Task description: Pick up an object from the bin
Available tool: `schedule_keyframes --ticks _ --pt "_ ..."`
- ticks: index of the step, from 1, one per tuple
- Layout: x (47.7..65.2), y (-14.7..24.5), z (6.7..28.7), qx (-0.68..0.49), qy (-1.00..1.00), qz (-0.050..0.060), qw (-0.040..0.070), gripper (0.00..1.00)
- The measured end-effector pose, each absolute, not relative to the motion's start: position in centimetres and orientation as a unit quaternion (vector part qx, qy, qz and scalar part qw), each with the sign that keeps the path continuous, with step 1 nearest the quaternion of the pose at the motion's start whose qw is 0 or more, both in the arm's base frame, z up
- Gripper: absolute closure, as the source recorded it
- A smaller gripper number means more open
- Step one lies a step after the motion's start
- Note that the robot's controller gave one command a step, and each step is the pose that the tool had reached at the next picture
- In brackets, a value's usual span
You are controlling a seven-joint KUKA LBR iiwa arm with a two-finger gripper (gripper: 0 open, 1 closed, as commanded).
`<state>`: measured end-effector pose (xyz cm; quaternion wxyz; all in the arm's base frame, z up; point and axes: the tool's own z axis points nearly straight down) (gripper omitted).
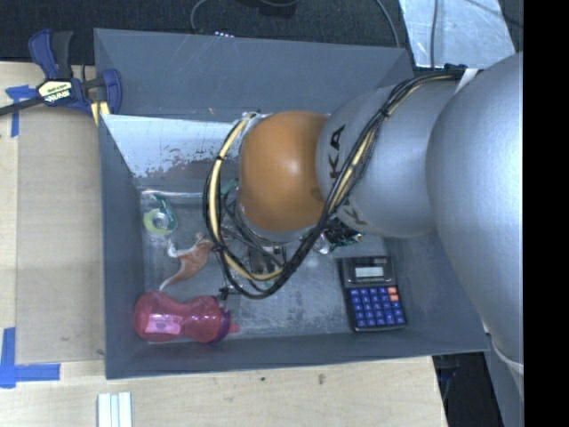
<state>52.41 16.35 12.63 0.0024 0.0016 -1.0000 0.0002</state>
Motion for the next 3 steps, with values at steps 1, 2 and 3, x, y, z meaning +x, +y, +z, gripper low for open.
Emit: schedule_keyframes --ticks 1,2,3 --pt "52.6 16.3 13.1 0.000 -1.000 -0.001 -0.001 0.00" --pt "56.2 17.2 10.0 0.046 -0.999 -0.001 -0.004 0.00" --pt "57.4 17.3 8.6 0.084 -0.996 0.000 0.001 0.00"
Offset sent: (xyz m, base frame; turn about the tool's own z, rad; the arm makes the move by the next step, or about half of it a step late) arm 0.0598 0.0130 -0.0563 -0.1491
